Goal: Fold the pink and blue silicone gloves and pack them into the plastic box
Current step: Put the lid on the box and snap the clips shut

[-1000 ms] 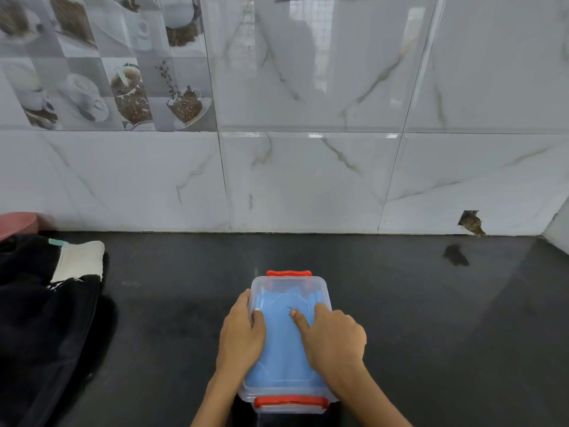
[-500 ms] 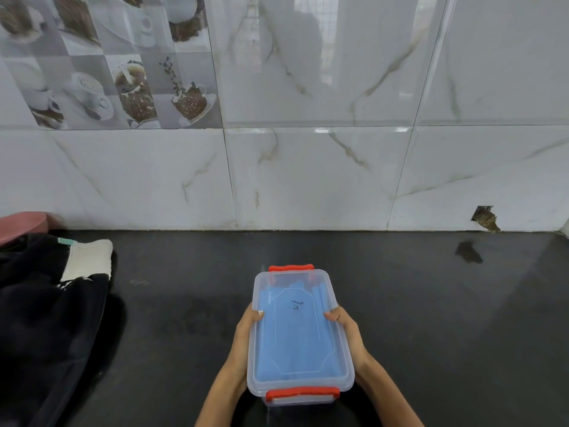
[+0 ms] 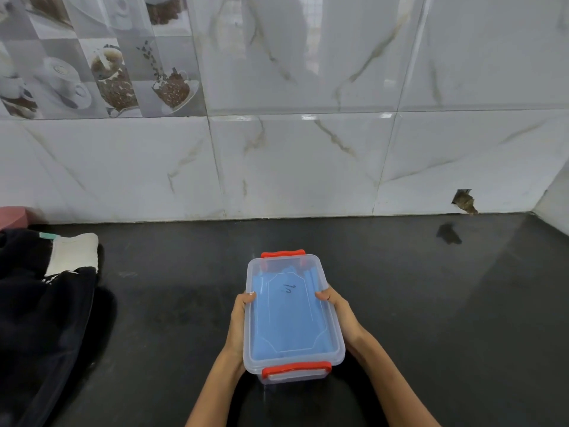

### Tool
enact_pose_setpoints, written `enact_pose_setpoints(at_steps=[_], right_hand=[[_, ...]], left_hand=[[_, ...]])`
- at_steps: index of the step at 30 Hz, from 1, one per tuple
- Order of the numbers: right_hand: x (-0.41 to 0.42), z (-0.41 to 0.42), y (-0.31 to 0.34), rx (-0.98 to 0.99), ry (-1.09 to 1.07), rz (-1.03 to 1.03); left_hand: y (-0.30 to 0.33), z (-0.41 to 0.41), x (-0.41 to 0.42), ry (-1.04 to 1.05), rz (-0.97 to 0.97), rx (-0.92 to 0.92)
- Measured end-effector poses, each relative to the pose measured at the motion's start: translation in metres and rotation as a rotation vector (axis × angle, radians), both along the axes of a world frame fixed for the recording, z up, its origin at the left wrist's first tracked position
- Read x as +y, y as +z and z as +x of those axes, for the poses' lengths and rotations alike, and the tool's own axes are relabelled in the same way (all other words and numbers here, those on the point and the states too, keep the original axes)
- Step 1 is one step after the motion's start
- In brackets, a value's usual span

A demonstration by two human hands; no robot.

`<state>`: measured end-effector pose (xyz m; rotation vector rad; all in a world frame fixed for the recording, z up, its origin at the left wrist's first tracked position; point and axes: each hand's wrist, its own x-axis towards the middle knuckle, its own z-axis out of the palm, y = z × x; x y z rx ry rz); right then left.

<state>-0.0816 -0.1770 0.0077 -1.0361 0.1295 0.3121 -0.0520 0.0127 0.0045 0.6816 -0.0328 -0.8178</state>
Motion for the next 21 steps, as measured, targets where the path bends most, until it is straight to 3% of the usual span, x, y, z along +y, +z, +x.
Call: enact_pose_setpoints(at_steps=[7,15,21], right_hand=[[-0.065,-0.026,0.008,-0.014,-0.083,-0.062],[-0.171,-0.098,0.028,0.043,-0.362,-0.248],[-0.234,-0.140,0.038,0.118,-0.332,-0.240]], left_hand=[[0.000,-0.014,-0.067,0.040,0.139,-0.024],[0.002,-0.046,-0.185,-0.068,0.344,-0.304],[0.001,-0.079,-0.244,-0.141,0.523,-0.588]])
